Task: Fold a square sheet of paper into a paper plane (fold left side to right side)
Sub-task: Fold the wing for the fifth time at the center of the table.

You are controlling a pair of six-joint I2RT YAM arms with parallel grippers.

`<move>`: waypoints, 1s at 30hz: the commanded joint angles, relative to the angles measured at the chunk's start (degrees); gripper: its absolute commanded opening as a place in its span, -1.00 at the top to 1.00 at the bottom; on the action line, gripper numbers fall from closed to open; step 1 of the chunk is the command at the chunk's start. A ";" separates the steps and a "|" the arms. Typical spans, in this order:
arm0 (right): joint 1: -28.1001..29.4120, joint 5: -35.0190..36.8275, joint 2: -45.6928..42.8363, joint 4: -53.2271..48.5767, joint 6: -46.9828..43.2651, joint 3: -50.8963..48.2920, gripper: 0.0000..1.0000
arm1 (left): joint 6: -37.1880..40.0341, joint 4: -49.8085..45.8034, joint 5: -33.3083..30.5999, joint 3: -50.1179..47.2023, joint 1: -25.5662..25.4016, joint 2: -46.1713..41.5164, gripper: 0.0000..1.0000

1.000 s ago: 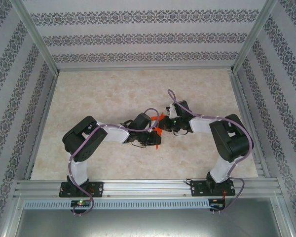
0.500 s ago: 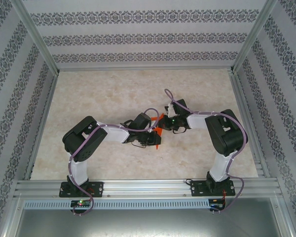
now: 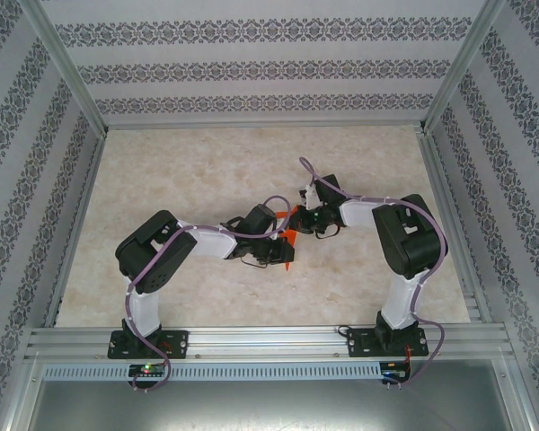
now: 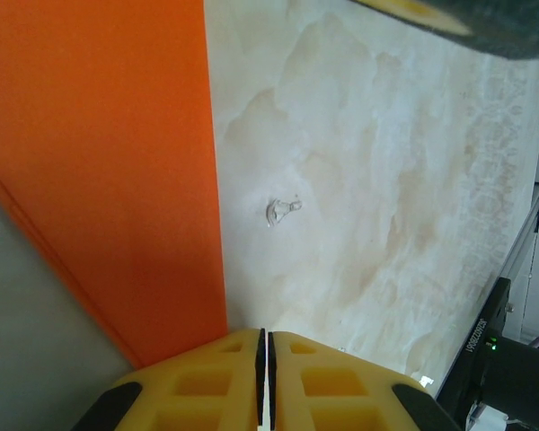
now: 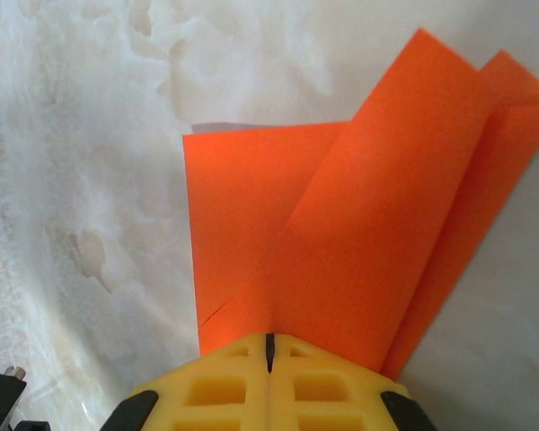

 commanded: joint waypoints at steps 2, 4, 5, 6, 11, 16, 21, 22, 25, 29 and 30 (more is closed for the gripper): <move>-2.63 6.38 2.68 -0.99 -2.58 3.31 1.00 | 0.71 -4.46 -0.09 -0.07 -1.23 2.20 0.73; -3.44 6.22 3.23 -1.18 -2.59 3.94 1.00 | 0.80 -4.88 0.00 0.06 -1.23 2.28 0.72; -3.86 6.18 3.34 -1.18 -2.53 4.14 1.00 | 0.79 -4.90 0.09 0.11 -1.23 2.21 0.72; -4.16 6.00 3.44 -1.15 -2.61 4.32 1.00 | 0.84 -4.98 0.20 0.10 -1.23 2.29 0.72; -5.60 6.20 4.72 -2.56 -3.13 6.61 1.00 | 0.91 -4.99 0.43 0.36 -1.23 2.47 0.72; -7.30 6.06 6.18 -3.28 -3.13 8.77 1.00 | 0.81 -4.93 0.63 0.43 -1.23 2.68 0.73; -8.48 6.12 7.59 -5.00 -3.52 11.65 1.00 | 0.95 -4.99 0.79 0.69 -1.23 2.90 0.73; -8.71 6.37 7.90 -5.31 -3.57 12.17 1.00 | 0.93 -4.99 0.84 0.72 -1.23 2.98 0.72; -9.50 6.47 8.85 -5.83 -3.78 13.42 1.00 | 0.79 -4.90 0.87 0.54 -1.23 2.95 0.72; -10.40 6.21 10.12 -6.80 -4.02 15.25 1.00 | 0.93 -4.90 0.87 0.70 -1.23 2.99 0.72; -10.56 6.26 10.37 -7.04 -4.17 15.64 1.00 | 0.94 -4.90 0.96 0.68 -1.23 2.99 0.72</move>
